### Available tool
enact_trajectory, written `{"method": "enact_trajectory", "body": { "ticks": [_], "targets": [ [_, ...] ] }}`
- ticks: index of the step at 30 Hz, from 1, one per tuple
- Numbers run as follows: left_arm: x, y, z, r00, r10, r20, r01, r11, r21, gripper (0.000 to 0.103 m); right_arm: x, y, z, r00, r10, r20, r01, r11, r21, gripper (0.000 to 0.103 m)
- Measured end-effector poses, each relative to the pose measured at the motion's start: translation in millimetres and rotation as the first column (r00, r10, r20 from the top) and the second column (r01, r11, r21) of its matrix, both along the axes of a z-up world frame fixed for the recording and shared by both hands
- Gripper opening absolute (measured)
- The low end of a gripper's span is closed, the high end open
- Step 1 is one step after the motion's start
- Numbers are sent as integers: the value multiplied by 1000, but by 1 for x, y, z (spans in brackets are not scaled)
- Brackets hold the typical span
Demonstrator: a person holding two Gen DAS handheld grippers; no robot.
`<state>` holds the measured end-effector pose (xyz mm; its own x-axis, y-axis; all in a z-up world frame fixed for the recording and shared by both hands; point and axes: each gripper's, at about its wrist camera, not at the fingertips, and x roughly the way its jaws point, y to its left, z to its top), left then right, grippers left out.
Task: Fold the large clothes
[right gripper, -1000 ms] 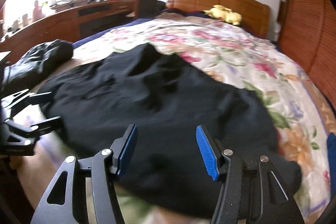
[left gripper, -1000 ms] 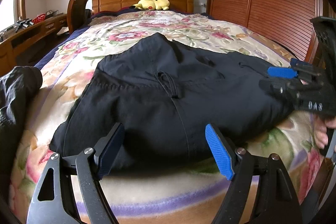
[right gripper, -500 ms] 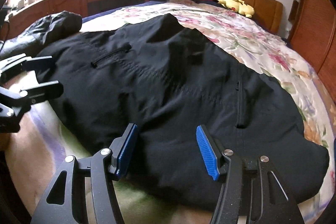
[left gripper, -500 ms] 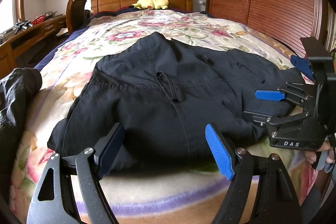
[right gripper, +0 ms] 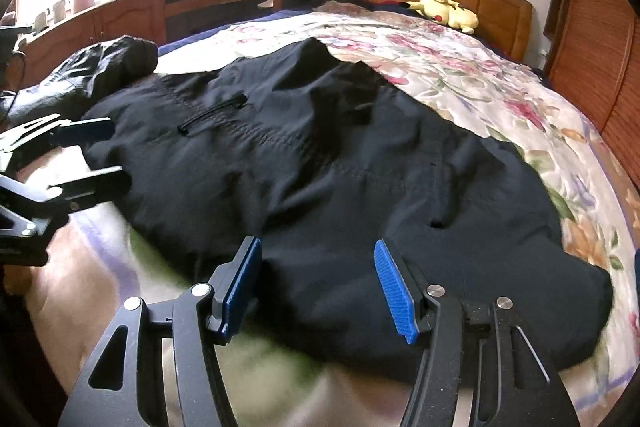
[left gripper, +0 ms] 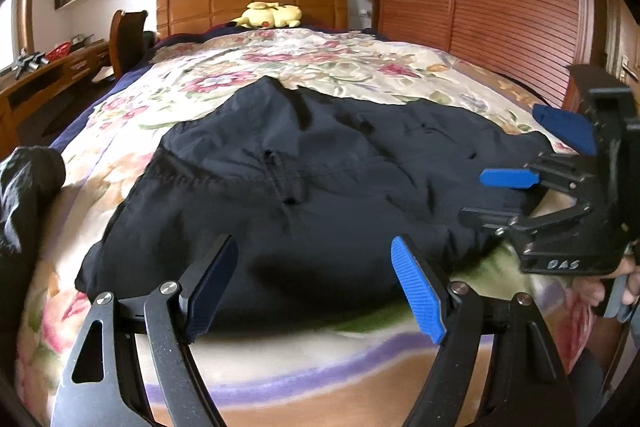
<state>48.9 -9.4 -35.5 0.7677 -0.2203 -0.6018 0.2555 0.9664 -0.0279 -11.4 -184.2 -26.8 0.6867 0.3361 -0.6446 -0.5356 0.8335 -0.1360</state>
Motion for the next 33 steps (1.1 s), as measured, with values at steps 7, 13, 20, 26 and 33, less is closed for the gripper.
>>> {"method": "enact_trajectory", "body": {
  "ticks": [7,13,20,26,33],
  "targets": [
    [1,-16,2,999,-41,3,41,999,-6,80,-17,-55,18,989,-129,68,130,991,-14,61],
    [4,-28,1,998,-66,-10,66,998,3,80,-7,-116,29,954,-297,46,294,954,61,65],
    [9,-41,-10,997,-63,-44,66,995,74,80,7,-134,19,935,-355,10,355,934,41,73],
    [9,-41,-13,996,-69,-54,73,995,63,80,24,-139,11,924,-382,-29,383,922,57,85],
    [12,-42,-15,995,-70,-66,74,995,61,80,40,-153,-7,924,-372,-91,381,917,120,89]
  ]
}}
